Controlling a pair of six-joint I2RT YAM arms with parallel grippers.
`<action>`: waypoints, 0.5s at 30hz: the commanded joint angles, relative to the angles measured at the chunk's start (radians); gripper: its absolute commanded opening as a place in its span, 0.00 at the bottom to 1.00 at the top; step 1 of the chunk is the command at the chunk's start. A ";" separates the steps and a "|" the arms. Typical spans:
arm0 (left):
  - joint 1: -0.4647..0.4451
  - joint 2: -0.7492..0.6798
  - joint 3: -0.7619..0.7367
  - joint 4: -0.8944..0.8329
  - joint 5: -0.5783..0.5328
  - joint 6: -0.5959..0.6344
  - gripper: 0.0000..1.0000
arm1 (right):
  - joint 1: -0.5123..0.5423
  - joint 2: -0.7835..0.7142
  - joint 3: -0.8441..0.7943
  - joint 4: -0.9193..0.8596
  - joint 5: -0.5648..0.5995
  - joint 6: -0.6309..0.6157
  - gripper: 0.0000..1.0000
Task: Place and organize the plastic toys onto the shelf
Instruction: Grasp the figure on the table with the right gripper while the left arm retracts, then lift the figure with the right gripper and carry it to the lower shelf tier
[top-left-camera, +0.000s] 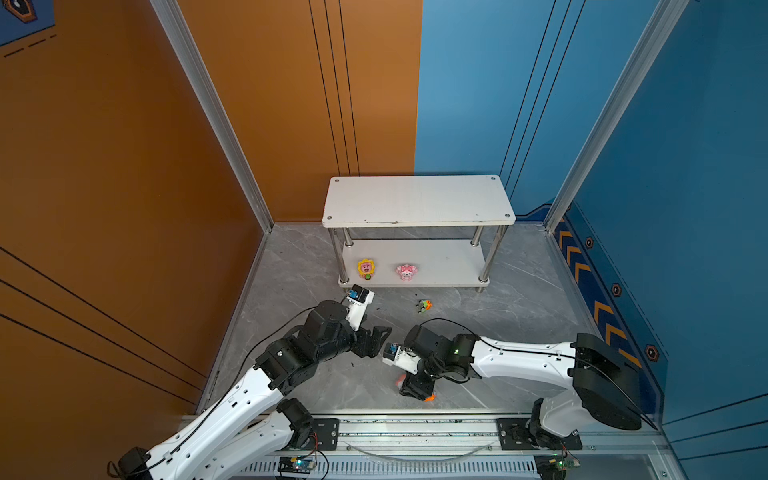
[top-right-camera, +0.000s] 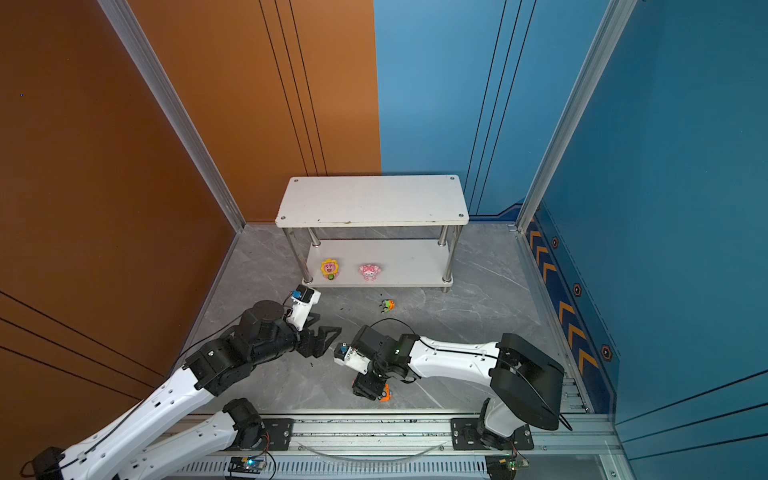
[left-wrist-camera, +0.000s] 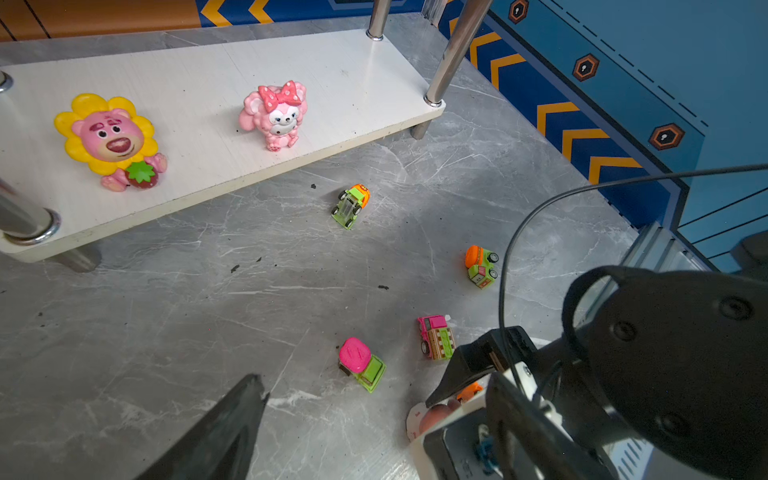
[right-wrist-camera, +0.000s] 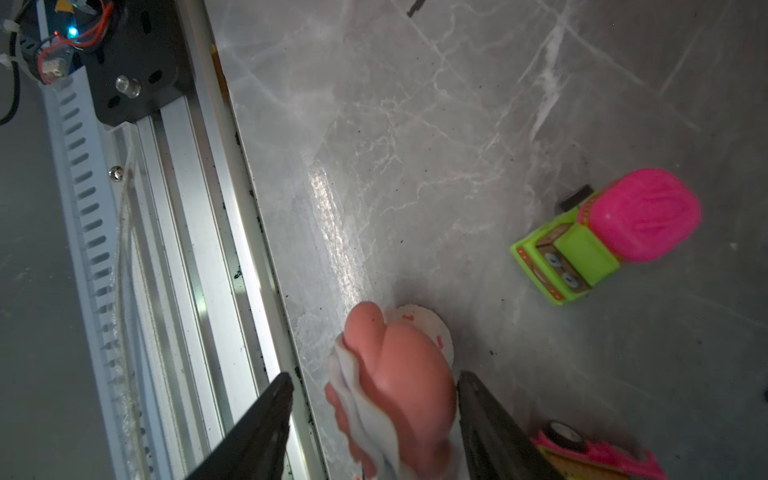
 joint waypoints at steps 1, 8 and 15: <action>0.012 0.002 0.001 0.013 0.025 -0.010 0.85 | 0.003 0.015 0.020 -0.018 -0.024 -0.012 0.57; 0.014 -0.005 0.002 0.013 0.033 -0.013 0.85 | -0.002 0.034 0.021 0.000 -0.006 -0.012 0.47; 0.015 -0.010 -0.001 0.011 0.034 -0.013 0.85 | 0.003 0.061 0.033 0.013 0.003 -0.005 0.56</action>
